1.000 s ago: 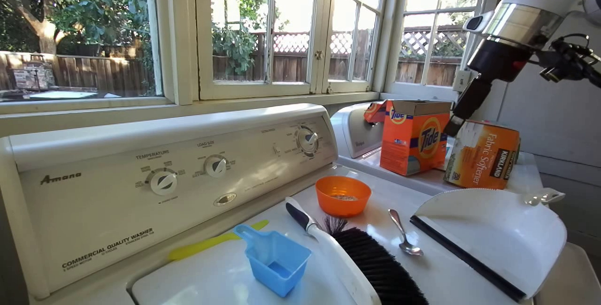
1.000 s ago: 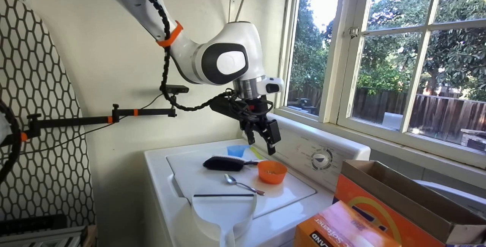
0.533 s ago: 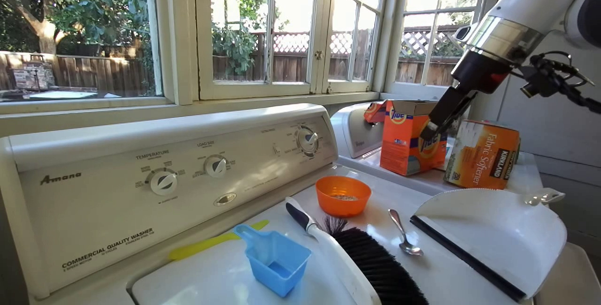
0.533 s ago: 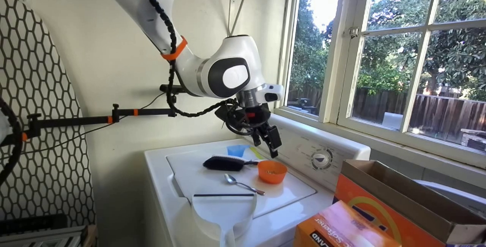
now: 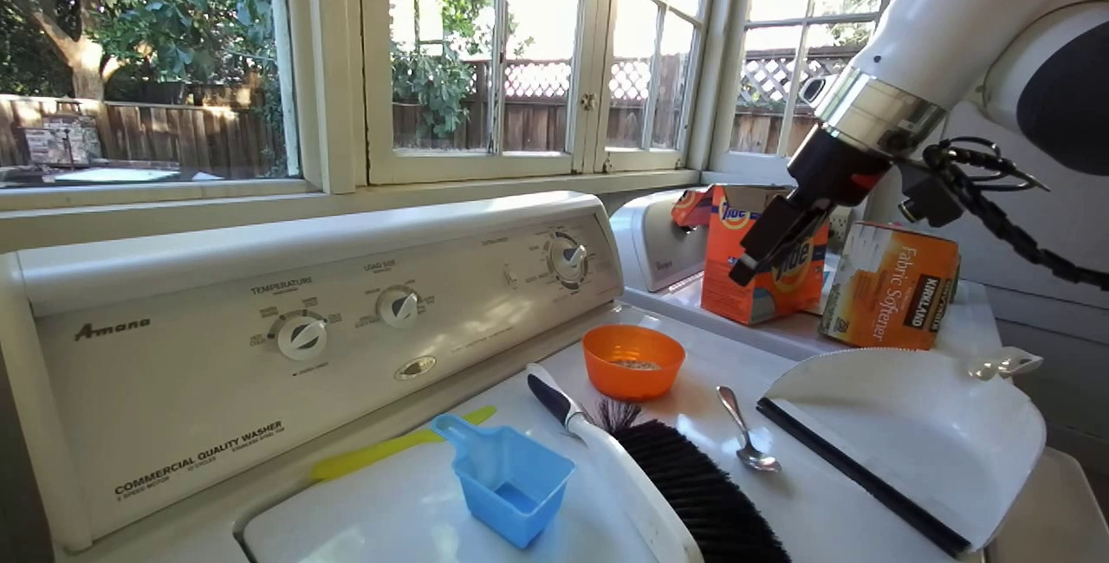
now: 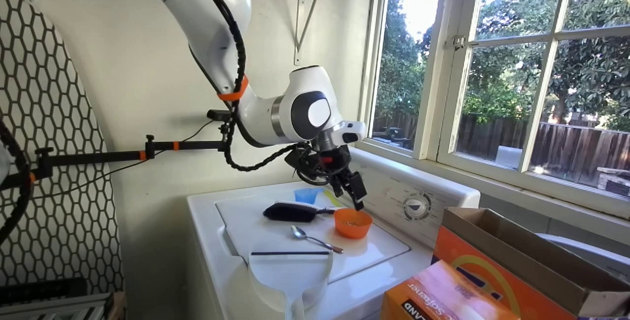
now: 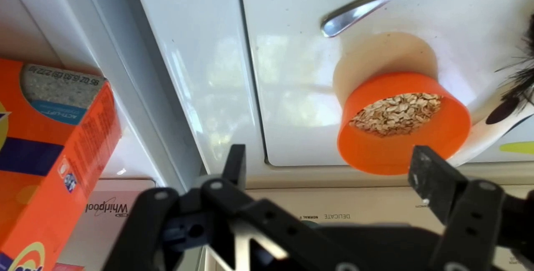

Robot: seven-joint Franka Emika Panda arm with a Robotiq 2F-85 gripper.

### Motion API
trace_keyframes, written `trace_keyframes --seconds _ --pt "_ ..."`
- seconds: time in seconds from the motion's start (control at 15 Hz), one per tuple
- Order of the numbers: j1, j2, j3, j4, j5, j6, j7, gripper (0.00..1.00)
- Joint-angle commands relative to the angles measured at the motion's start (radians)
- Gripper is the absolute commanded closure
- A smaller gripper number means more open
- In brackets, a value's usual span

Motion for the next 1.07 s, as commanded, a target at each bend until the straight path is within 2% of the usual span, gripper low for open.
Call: trace_keyframes --seconds 0.0,0.4,0.47,0.53,0.8,1.0 --pt "0.035 0.088 -0.018 0.069 -0.102 0.024 0.103 0.00" --pt "0.080 0.185 -0.035 0.135 -0.200 0.044 0.183 0.00" --pt "0.048 0.196 0.007 0.126 -0.147 0.057 0.077 0.00" --pt "0.058 0.159 -0.010 0.112 -0.156 0.023 0.128 0.00" --pt "0.056 0.183 0.000 0.115 -0.155 0.040 0.096 0.00" --pt "0.095 0.189 -0.049 0.123 -0.206 0.052 0.212 0.00"
